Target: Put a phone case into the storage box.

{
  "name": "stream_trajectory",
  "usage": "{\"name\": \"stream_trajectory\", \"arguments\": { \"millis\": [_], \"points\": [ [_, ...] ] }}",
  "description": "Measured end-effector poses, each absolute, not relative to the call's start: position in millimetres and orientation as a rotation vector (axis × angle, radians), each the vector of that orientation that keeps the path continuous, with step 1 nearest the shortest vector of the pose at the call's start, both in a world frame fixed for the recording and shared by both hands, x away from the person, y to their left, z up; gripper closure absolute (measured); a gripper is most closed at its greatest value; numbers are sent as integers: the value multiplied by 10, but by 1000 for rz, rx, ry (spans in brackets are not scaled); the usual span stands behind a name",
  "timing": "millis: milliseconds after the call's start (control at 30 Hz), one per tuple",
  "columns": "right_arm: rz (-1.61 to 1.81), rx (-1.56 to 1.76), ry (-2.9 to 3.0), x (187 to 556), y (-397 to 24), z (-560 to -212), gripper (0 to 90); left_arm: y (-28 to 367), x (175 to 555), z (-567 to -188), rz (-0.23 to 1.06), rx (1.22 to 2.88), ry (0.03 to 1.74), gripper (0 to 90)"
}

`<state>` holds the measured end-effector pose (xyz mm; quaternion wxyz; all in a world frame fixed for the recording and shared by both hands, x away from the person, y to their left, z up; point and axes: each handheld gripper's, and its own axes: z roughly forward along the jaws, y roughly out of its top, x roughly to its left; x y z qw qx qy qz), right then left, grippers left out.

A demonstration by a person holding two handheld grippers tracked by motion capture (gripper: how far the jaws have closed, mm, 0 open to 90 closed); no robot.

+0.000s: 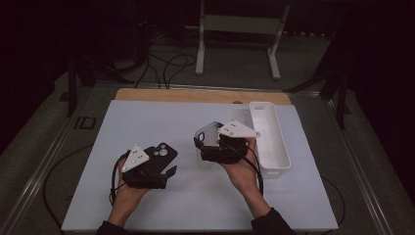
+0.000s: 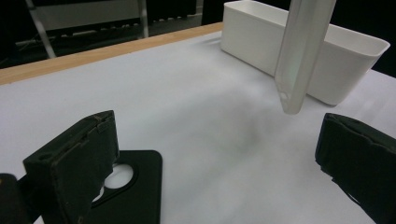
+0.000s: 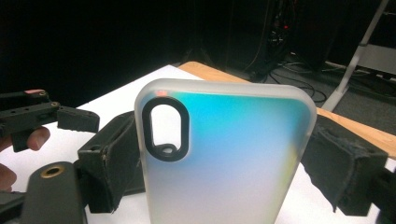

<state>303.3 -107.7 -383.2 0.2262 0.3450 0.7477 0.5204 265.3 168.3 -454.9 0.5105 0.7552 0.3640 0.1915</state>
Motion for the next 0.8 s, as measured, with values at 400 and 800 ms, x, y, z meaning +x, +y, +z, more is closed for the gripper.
{"name": "stream_trajectory", "arguments": {
  "millis": [400,800],
  "points": [
    [1430,952,2057,3059,-1074,-3824,168,1861,2591,-4611,472,1804,893,1],
    [1416,957,2049,3110,-1085,-3825,167,2045,2528,-4694,506,1803,926,1]
  ]
}}
